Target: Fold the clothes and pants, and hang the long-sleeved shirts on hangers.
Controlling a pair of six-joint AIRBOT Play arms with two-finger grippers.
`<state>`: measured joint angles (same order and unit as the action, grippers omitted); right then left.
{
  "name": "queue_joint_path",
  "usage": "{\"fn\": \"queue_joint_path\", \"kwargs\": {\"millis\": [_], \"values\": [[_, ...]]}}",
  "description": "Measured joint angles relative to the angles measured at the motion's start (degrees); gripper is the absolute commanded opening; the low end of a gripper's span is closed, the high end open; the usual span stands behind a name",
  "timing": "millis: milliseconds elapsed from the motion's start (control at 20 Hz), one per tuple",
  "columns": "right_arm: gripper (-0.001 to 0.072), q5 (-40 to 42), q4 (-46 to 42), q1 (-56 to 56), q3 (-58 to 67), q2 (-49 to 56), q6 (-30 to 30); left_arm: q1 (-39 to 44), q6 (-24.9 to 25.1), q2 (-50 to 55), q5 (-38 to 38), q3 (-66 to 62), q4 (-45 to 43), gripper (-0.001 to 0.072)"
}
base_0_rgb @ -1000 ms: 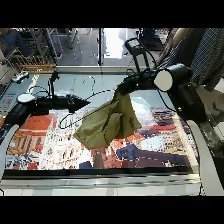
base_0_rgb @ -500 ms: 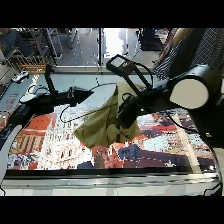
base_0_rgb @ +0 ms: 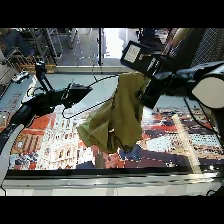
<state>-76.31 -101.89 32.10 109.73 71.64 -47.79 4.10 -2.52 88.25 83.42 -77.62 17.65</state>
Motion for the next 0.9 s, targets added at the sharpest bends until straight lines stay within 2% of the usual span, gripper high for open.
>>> {"fn": "queue_joint_path", "kwargs": {"millis": [150, 250, 350, 500, 550, 650, 700, 800, 900], "values": [[0.0627, 4.3, -2.3, -2.6, 0.0, 3.5, 6.9, 0.0, 0.2, 0.1, 0.9, 0.0, 0.2, 0.0008], [0.0491, 7.2, -1.9, -3.3, 0.0, 6.3, 10.1, 0.0, 0.4, 0.1, 1.4, 0.0, 0.3, 0.0008], [0.0401, 10.4, 0.4, -3.8, 0.0, 8.9, 12.4, 0.0, 0.4, 0.2, 1.4, 0.0, 0.3, 0.0008], [0.0218, 12.7, 7.9, -3.2, 0.0, 11.0, 16.1, 0.0, 0.4, 0.2, 1.4, 0.0, -0.1, 0.0008], [0.0209, 12.9, 9.7, -2.6, 0.0, 11.3, 17.1, 0.0, 0.4, 0.2, 1.1, 0.0, -0.1, 0.0008], [0.0020, 12.9, 11.6, -1.4, 0.0, 11.7, 18.5, 0.1, 0.5, 0.2, -0.1, 0.0, 0.1, 0.0010], [0.0019, 12.9, 12.0, -1.0, 0.0, 11.8, 18.5, 0.2, 0.7, 0.3, -0.6, 0.1, 0.0, 0.0057], [0.0016, 10.4, 12.8, -0.5, 0.0, 12.0, 18.9, 0.1, 0.7, 0.3, -4.5, 0.1, 0.2, 0.0720], [0.0015, 5.6, 14.8, -0.7, -0.1, 12.2, 19.1, -0.4, 0.0, 0.2, -8.9, 0.0, 4.3, 0.0720]]}}
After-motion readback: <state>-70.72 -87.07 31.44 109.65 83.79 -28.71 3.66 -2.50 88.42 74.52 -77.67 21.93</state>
